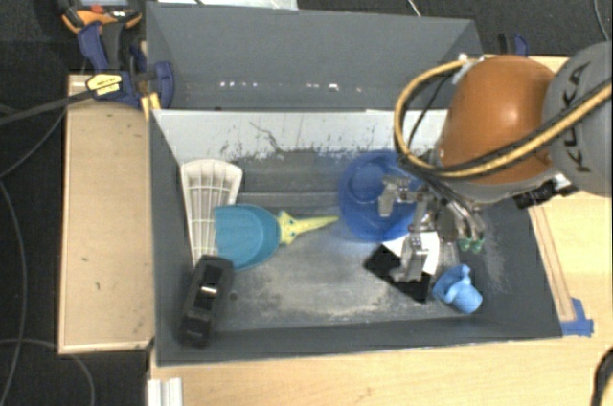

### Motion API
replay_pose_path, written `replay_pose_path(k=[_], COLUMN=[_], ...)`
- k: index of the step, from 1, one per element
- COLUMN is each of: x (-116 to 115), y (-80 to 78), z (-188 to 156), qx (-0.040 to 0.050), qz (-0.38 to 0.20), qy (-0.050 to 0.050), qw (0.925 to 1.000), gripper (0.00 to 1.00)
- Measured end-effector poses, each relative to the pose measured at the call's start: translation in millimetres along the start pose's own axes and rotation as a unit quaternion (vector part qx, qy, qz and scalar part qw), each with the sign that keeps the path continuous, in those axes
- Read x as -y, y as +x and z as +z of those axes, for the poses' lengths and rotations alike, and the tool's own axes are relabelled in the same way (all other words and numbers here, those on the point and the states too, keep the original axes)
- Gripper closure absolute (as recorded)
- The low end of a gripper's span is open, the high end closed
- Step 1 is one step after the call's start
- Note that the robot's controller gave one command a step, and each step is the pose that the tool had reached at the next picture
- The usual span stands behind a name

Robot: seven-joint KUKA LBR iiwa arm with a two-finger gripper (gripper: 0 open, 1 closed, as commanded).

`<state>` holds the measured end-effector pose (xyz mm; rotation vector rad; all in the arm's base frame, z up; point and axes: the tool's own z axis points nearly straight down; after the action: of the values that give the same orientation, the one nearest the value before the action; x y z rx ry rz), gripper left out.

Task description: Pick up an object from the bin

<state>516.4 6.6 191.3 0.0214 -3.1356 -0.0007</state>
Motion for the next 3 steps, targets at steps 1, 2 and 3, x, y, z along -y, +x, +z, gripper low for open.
replay_pose_path(k=[1, 2, 3], x=[0, -25, -26], y=[-1.7, -13.1, -55.3], z=[-4, 54, 82], qx=[0.0043, 0.0029, 0.0054], qz=[0.000, 0.073, -0.057], qy=[0.000, -0.001, 0.000], qw=[1.0000, 0.9973, 0.9984], gripper=[0.00, 0.00, 0.00])
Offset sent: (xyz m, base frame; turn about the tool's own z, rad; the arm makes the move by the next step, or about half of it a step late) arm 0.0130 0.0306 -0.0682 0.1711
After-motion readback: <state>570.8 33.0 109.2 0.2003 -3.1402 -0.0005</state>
